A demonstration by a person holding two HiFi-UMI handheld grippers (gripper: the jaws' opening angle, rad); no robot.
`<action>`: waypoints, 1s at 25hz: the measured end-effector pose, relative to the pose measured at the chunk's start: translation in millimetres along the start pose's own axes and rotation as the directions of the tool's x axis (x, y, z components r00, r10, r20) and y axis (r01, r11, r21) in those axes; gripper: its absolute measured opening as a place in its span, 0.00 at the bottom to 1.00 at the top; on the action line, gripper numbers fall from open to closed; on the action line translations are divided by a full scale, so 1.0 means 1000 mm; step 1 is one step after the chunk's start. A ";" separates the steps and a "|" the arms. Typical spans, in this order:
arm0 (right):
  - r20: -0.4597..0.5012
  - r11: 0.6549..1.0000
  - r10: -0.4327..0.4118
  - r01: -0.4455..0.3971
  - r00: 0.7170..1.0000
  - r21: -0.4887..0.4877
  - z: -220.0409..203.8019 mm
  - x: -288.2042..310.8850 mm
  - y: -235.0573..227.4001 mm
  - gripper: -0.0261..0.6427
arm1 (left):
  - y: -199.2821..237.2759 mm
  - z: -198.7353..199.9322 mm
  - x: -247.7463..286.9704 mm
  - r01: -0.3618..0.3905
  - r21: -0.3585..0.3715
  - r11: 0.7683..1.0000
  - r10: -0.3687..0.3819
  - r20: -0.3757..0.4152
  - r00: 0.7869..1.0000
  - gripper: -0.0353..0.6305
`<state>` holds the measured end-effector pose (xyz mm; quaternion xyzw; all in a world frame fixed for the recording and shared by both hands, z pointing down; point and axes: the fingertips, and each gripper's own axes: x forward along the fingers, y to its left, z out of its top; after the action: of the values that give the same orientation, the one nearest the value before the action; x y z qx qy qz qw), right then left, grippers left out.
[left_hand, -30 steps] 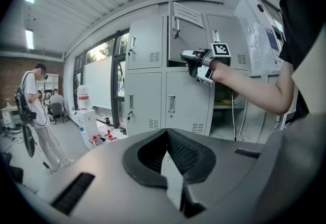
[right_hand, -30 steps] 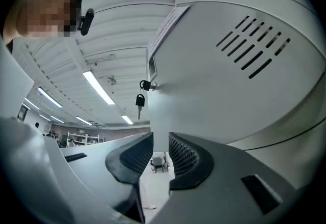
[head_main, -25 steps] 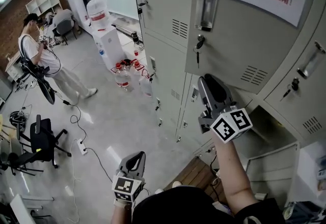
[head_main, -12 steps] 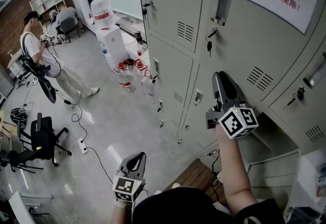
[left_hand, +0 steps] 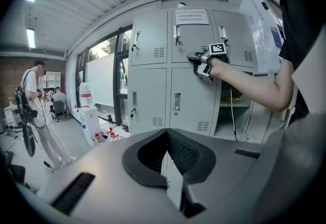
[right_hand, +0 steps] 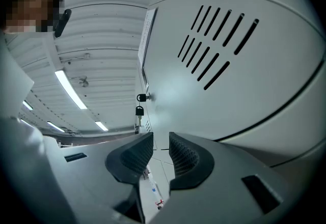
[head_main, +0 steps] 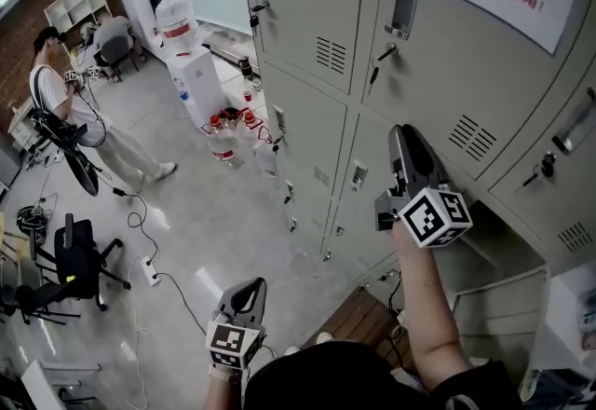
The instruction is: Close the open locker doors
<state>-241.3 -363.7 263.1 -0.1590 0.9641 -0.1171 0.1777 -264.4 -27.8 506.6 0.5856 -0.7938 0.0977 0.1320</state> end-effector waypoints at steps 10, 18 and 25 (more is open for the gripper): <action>-0.037 1.000 0.022 -0.022 0.999 -0.016 -0.008 -0.027 0.021 0.19 | -0.002 0.001 -0.011 0.035 0.011 0.999 -0.035 0.024 0.999 0.08; -0.094 0.998 0.006 -0.013 0.996 -0.064 -0.028 -0.075 0.048 0.12 | -0.007 0.001 -0.023 0.083 0.021 0.996 -0.084 0.054 0.995 0.08; -0.131 0.995 -0.023 0.010 0.991 -0.094 -0.038 -0.132 0.073 0.10 | -0.029 0.007 -0.031 0.192 0.042 0.980 -0.195 0.091 0.977 0.08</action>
<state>-158.3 -244.1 317.2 -0.1670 0.9768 -0.0836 0.1049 -228.3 -10.6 490.3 0.6662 -0.7366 0.0697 0.0933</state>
